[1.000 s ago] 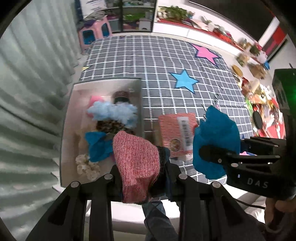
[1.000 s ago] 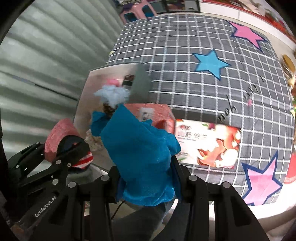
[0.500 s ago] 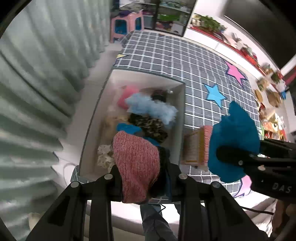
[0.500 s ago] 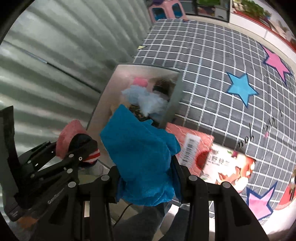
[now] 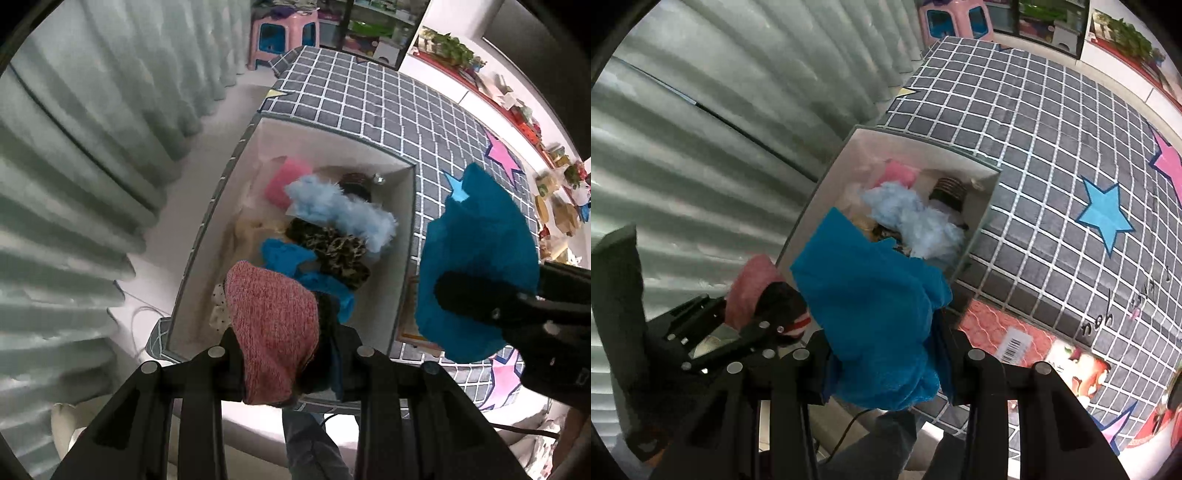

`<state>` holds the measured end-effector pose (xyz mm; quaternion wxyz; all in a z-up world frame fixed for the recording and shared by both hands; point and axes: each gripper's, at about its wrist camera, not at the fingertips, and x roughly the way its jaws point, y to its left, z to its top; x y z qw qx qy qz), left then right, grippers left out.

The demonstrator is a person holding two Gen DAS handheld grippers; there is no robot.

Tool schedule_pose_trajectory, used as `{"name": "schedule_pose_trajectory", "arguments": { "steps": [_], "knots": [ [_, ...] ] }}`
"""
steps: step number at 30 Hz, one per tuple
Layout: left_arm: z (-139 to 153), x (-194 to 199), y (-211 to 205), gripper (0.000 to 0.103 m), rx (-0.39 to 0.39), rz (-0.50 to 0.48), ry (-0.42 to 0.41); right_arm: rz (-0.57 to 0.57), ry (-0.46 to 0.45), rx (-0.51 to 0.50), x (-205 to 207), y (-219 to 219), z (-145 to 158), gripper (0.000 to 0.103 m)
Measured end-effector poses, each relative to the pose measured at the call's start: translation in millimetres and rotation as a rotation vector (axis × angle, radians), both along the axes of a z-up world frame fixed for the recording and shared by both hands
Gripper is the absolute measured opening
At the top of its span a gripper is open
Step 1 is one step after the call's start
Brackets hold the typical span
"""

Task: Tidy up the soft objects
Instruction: 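Carry pink knit item and blue cloth with both tools over the box, then open both tools to drop pink knit item and blue cloth into box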

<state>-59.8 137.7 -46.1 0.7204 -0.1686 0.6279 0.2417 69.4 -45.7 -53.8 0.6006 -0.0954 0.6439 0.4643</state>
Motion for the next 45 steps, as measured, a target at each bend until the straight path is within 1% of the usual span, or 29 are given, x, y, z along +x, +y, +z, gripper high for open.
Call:
{"name": "schedule_pose_trajectory", "arguments": {
  "steps": [13,24,33,45],
  "knots": [
    [-17,-1,9,0.034,-0.004,0.022,0.043,0.039,0.021,-0.016,-4,20,-11,0.044],
    [-28,5,17,0.035,-0.007,0.032,0.067,0.037,0.028,-0.035,-2,30,-20,0.044],
    [-38,18,23,0.035,-0.002,0.034,0.081,0.034,0.031,-0.048,4,41,-28,0.044],
    [-62,21,31,0.035,-0.004,0.056,0.133,0.019,0.041,-0.083,13,55,-48,0.044]
  ]
}}
